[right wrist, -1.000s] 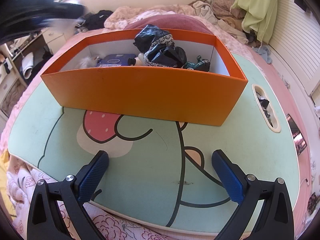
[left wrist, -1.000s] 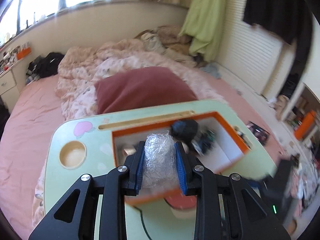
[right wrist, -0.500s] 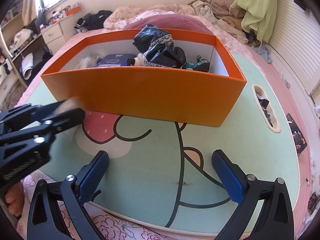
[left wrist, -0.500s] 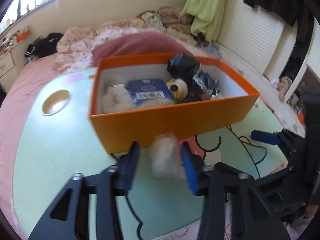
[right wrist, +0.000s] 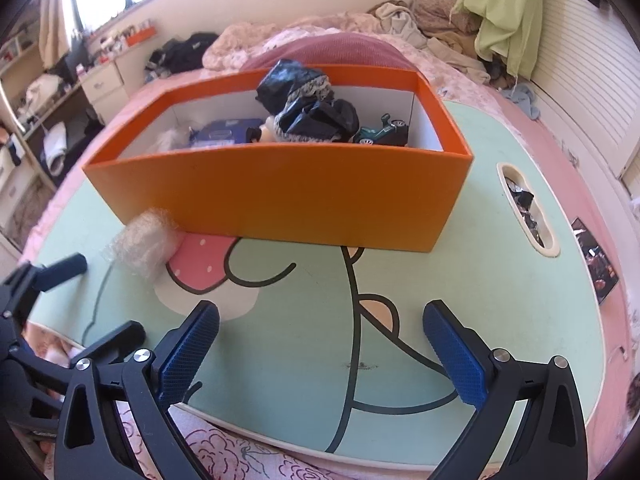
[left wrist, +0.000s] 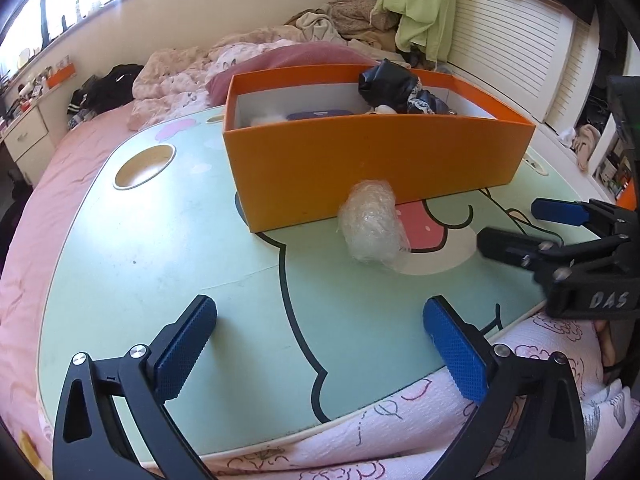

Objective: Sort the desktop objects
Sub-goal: 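Grasp the bubble-wrap bundle in the orange box with the left gripper, place it on the desk, then grasp the black lace-trimmed bag with the right gripper, set it on the desk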

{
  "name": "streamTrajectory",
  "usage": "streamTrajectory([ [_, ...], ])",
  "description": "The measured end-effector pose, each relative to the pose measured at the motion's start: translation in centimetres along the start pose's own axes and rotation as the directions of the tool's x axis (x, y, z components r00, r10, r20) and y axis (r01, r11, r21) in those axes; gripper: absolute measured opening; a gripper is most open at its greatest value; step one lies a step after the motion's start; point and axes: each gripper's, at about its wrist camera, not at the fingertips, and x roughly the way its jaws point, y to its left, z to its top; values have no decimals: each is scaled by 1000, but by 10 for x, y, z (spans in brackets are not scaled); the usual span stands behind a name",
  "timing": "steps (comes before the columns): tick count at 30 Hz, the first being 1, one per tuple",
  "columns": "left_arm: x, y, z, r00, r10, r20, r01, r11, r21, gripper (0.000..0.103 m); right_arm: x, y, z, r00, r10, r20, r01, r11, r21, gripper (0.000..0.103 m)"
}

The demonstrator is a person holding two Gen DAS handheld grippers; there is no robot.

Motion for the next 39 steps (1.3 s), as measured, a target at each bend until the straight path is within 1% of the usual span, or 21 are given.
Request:
streamTrajectory([
  [2,1,1,-1,1000,0,1,0,1000,0,103,-9,-3,0,998,35,46,-36,999,18,92],
  [5,2,1,0,1000,0,2,0,1000,-1,102,-34,3,3,985,89,146,-87,996,-26,92],
  [8,1,2,-1,1000,-2,3,2,1000,1,102,-60,3,26,969,91,231,-78,995,-65,92],
  [10,-1,2,-4,1000,-3,4,3,1000,2,103,-66,-4,55,967,86,238,-81,996,-31,92],
  [12,-1,3,-4,1000,-3,4,3,1000,2,102,-60,-11,87,968,148,201,-155,988,17,92],
  [13,-1,3,-4,1000,-3,4,3,1000,2,102,-50,-12,105,972,170,160,-178,983,38,92],
  [15,-1,3,-4,1000,-4,4,4,1000,2,102,-29,-12,128,981,175,89,-180,982,57,88],
  [17,-1,2,-5,1000,2,6,-1,1000,-4,102,-5,-4,142,985,170,16,-170,985,41,83],
  [18,-1,2,-4,1000,1,6,-1,1000,-4,102,12,3,147,989,147,-24,-146,989,28,83],
  [21,-3,1,-7,1000,1,8,-1,1000,-5,103,48,15,147,996,49,-79,-51,999,-19,83],
  [22,-5,2,-8,1000,1,10,-1,1000,-5,103,60,16,146,994,27,-103,-29,999,-18,76],
  [23,-5,2,-8,1000,1,10,-1,1000,-6,103,68,15,145,992,24,-125,-26,1000,-8,51],
  [24,-5,3,-7,1000,0,10,0,1000,-6,103,74,10,143,988,60,-143,-58,998,23,44],
  [25,-5,4,-7,1000,0,11,0,1000,-5,103,72,3,142,986,109,-125,-101,992,73,35],
  [26,-5,3,-7,1000,0,12,0,1000,-6,103,69,-4,141,987,116,-110,-106,990,92,34],
  [29,-5,3,-6,1000,1,13,-1,1000,-6,103,30,-4,138,993,116,25,-117,991,57,34],
  [30,-4,4,-6,1000,1,13,-1,1000,-7,103,7,-5,134,988,126,90,-130,990,46,34],
  [33,-4,4,-7,1000,1,13,-1,1000,-6,103,-41,-2,121,967,187,171,-196,980,35,34],
  [36,-4,4,-7,1000,1,13,-1,1000,-6,103,-79,6,89,960,226,167,-230,973,4,34],
  [38,-4,4,-7,1000,1,14,-1,1000,-6,102,-78,16,73,965,230,125,-230,973,-18,35],
  [39,-4,4,-7,1000,1,14,-1,1000,-6,103,-71,16,60,968,237,80,-237,971,-16,35],
])
